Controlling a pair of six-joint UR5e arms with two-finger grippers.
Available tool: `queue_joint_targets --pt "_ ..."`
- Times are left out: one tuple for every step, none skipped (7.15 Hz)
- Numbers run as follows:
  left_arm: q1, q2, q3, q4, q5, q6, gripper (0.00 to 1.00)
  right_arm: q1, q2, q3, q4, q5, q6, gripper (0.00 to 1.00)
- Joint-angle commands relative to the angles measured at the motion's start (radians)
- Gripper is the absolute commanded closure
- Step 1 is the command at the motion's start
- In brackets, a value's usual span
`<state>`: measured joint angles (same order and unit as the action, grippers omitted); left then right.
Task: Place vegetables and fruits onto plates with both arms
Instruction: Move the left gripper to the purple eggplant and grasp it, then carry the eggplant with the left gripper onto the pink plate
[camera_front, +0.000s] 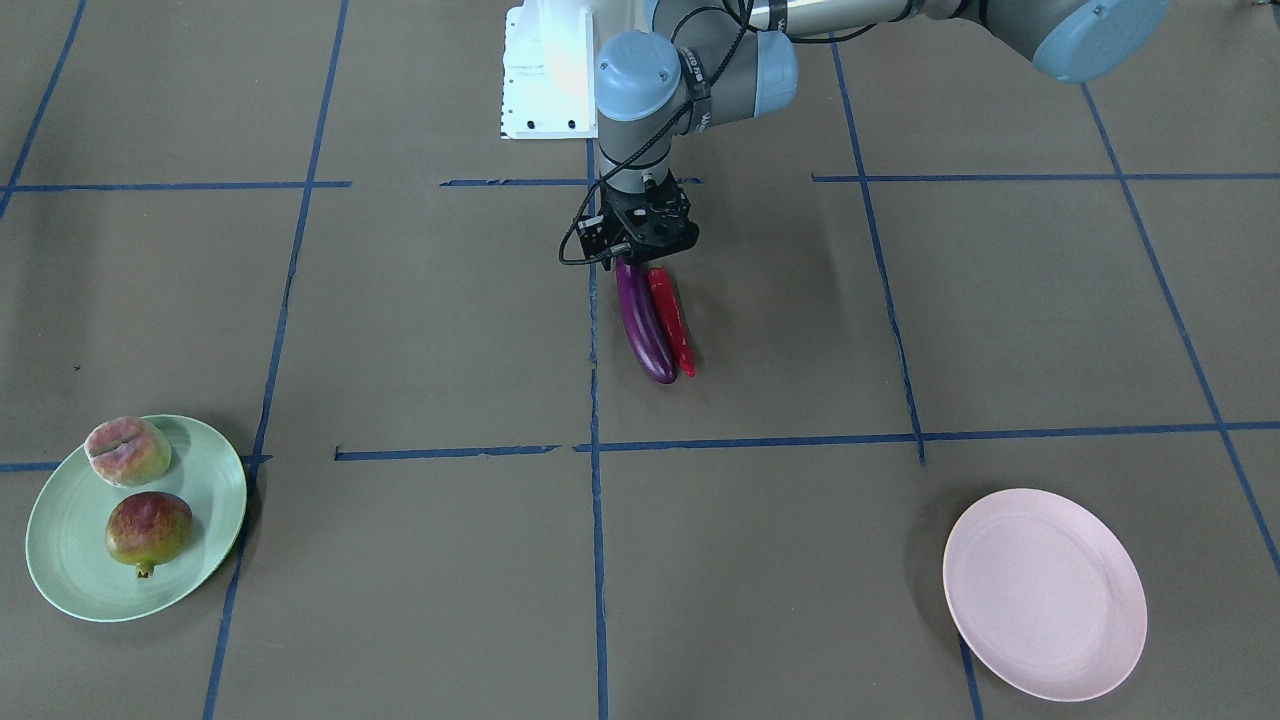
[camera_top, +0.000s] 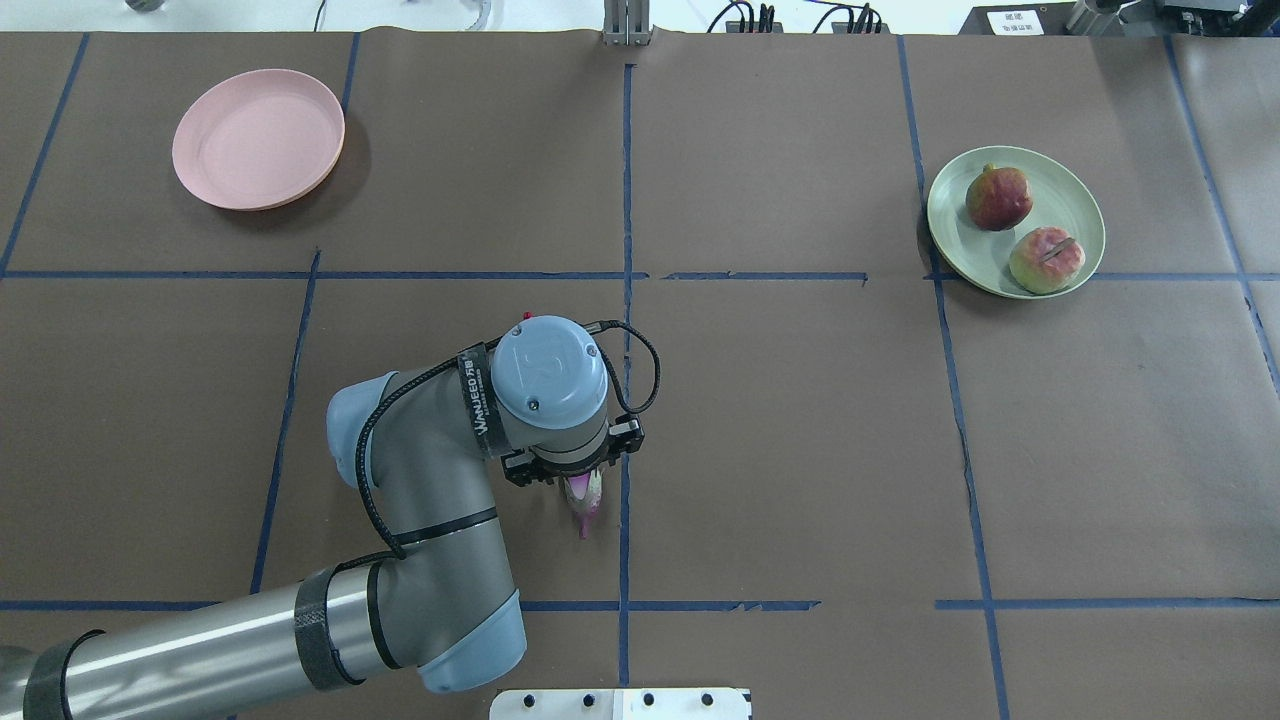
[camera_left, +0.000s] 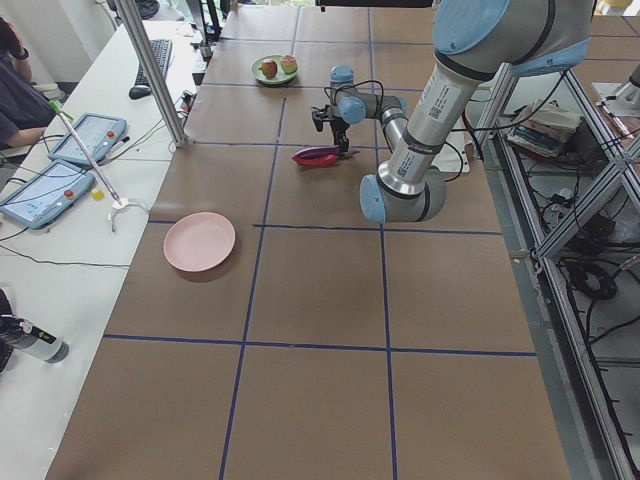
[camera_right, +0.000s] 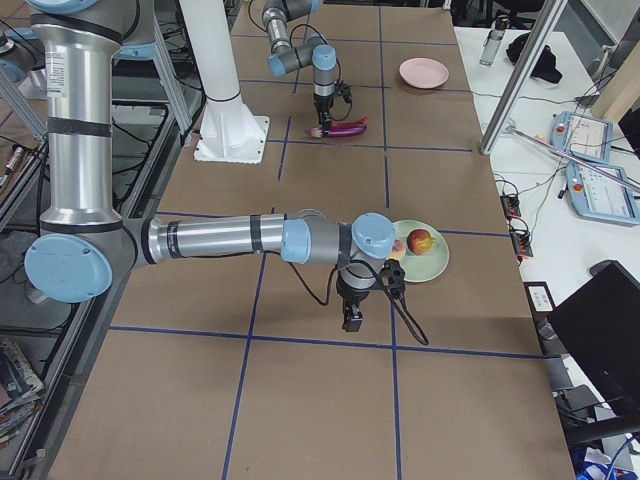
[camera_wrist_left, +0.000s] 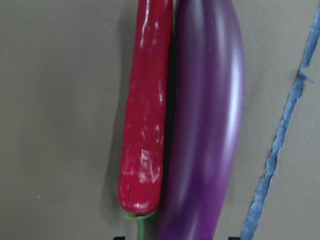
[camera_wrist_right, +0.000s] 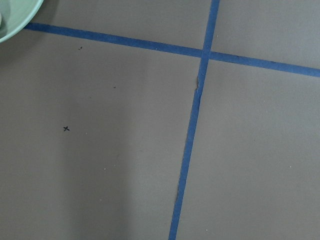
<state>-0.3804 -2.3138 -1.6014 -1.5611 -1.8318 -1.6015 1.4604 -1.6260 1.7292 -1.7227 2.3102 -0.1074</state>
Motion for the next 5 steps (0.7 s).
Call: queue_joint_targets --pt "0.005 -0.001 0.0 0.0 -0.001 0.011 0.62 0.0 0.001 0.0 0.0 0.0 0.0 0.0" --pt "0.003 0.002 -0.002 -0.002 0.0 0.012 0.87 0.0 0.003 0.0 0.0 0.0 0.0 0.0" --pt "0.0 -0.001 -0.012 -0.001 0.0 0.024 0.98 0.0 0.005 0.0 0.0 0.0 0.0 0.0" --pt "-0.012 -0.006 -0.052 -0.002 0.0 0.031 1.0 0.0 0.006 0.0 0.0 0.0 0.0 0.0" --pt "-0.041 -0.009 -0.095 -0.016 -0.001 0.032 1.0 0.0 0.006 0.0 0.0 0.0 0.0 0.0"
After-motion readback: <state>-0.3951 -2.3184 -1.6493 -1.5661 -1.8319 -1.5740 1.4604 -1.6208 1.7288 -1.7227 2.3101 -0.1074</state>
